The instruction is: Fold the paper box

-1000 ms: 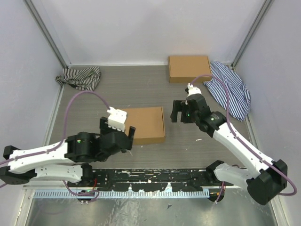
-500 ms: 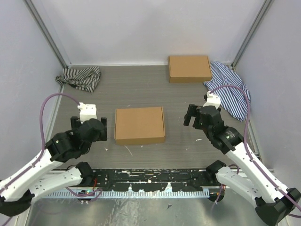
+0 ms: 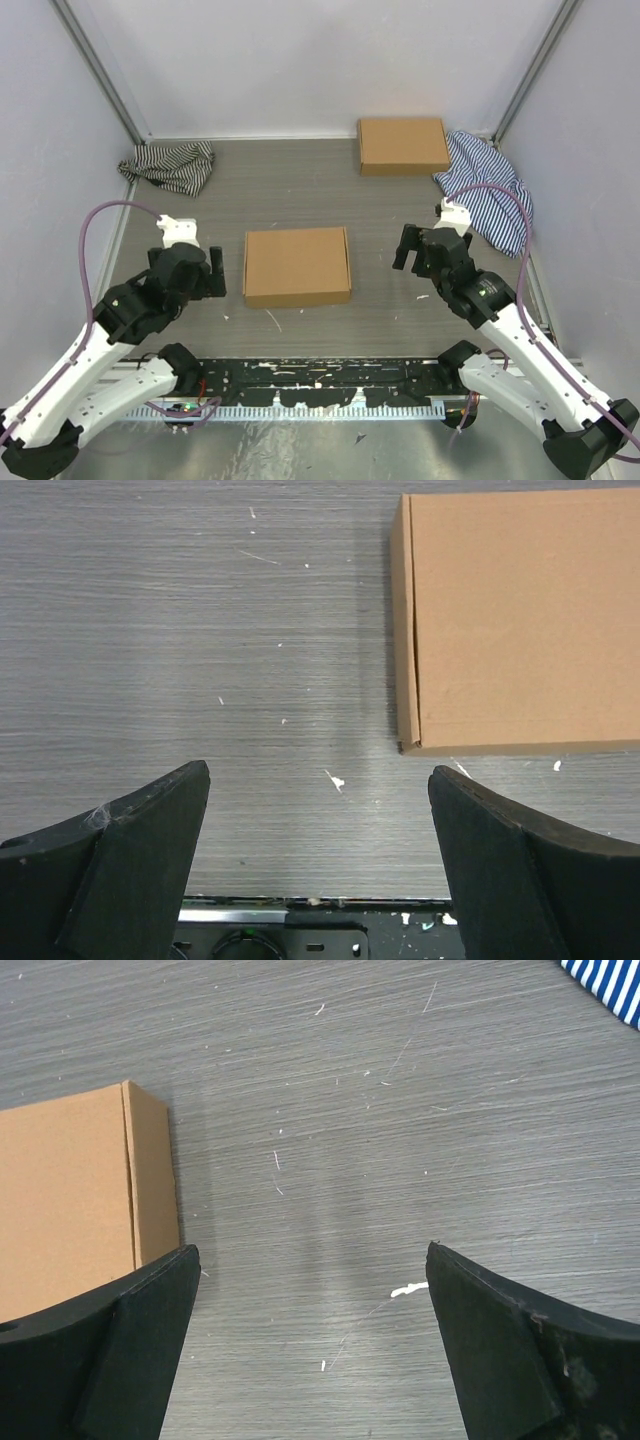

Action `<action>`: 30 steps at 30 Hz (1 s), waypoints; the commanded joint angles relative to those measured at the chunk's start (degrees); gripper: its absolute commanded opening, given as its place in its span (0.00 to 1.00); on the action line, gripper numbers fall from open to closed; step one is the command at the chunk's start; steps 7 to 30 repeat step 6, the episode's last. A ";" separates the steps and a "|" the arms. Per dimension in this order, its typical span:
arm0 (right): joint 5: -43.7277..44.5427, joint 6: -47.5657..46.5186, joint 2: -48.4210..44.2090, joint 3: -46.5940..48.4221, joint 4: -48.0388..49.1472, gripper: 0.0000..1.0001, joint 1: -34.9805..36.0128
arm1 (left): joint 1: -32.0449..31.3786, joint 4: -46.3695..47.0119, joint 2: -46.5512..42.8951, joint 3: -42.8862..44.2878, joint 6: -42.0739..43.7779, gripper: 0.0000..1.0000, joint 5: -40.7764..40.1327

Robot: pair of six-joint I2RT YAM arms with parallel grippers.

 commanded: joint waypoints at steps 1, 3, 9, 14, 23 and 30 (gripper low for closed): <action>1.88 0.22 -0.48 -0.26 2.11 1.00 0.20 | 0.24 2.25 -0.12 -1.79 0.07 0.98 4.03; 1.91 0.34 -0.72 -1.41 3.05 1.00 0.24 | 0.23 0.78 -0.24 -1.18 -1.01 0.98 1.59; 2.89 1.18 0.07 -0.96 2.56 1.00 0.24 | 0.26 1.25 -2.57 -1.91 -1.24 0.98 1.25; 2.89 1.18 0.07 -0.96 2.56 1.00 0.24 | 0.26 1.25 -2.57 -1.91 -1.24 0.98 1.25; 2.89 1.18 0.07 -0.96 2.56 1.00 0.24 | 0.26 1.25 -2.57 -1.91 -1.24 0.98 1.25; 2.89 1.18 0.07 -0.96 2.56 1.00 0.24 | 0.26 1.25 -2.57 -1.91 -1.24 0.98 1.25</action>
